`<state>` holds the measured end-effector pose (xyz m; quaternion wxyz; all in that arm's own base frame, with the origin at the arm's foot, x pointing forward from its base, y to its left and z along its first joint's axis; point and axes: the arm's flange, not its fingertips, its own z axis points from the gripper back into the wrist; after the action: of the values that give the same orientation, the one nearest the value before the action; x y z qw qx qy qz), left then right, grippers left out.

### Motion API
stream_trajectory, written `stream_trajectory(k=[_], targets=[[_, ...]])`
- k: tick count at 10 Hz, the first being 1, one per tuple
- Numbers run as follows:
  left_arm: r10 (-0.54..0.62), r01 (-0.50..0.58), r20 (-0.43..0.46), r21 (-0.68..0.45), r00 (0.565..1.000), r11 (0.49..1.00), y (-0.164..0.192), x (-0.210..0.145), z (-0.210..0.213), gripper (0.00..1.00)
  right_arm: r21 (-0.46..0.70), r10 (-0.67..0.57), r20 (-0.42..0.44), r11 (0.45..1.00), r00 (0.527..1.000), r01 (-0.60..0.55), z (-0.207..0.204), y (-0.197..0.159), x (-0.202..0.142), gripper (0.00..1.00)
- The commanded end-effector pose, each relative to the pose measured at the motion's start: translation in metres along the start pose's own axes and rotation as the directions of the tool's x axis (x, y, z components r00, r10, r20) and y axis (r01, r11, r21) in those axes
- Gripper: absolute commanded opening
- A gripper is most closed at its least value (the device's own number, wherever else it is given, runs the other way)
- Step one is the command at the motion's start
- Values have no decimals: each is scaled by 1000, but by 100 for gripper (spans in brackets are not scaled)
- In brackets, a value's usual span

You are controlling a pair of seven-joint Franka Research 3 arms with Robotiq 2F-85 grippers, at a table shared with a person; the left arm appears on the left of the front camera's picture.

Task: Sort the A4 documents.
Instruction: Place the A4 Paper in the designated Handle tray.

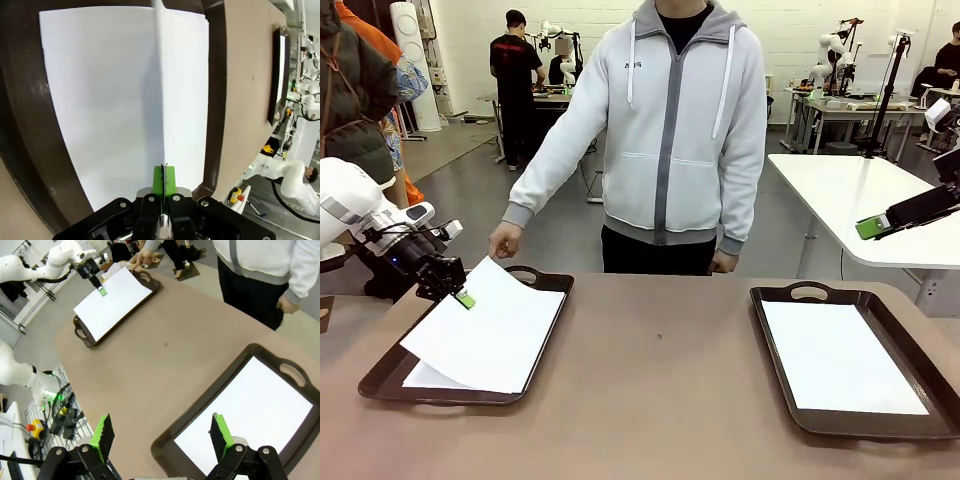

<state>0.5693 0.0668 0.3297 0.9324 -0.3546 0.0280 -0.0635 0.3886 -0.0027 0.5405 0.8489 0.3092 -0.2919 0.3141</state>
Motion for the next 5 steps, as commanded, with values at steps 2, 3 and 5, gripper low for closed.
stream_trajectory(k=[2,3,5], targets=[[59,-60,50,24,997,998,2,-7,-7,1,1,4,-1,1000,1000,-4,0,0,-1,100],[69,-71,64,29,996,997,4,-7,-6,1,1,4,-1,1000,1000,-4,0,0,-1,100],[72,-74,57,31,996,997,2,-6,-7,1,1,4,-1,1000,1000,-4,0,0,-1,100]])
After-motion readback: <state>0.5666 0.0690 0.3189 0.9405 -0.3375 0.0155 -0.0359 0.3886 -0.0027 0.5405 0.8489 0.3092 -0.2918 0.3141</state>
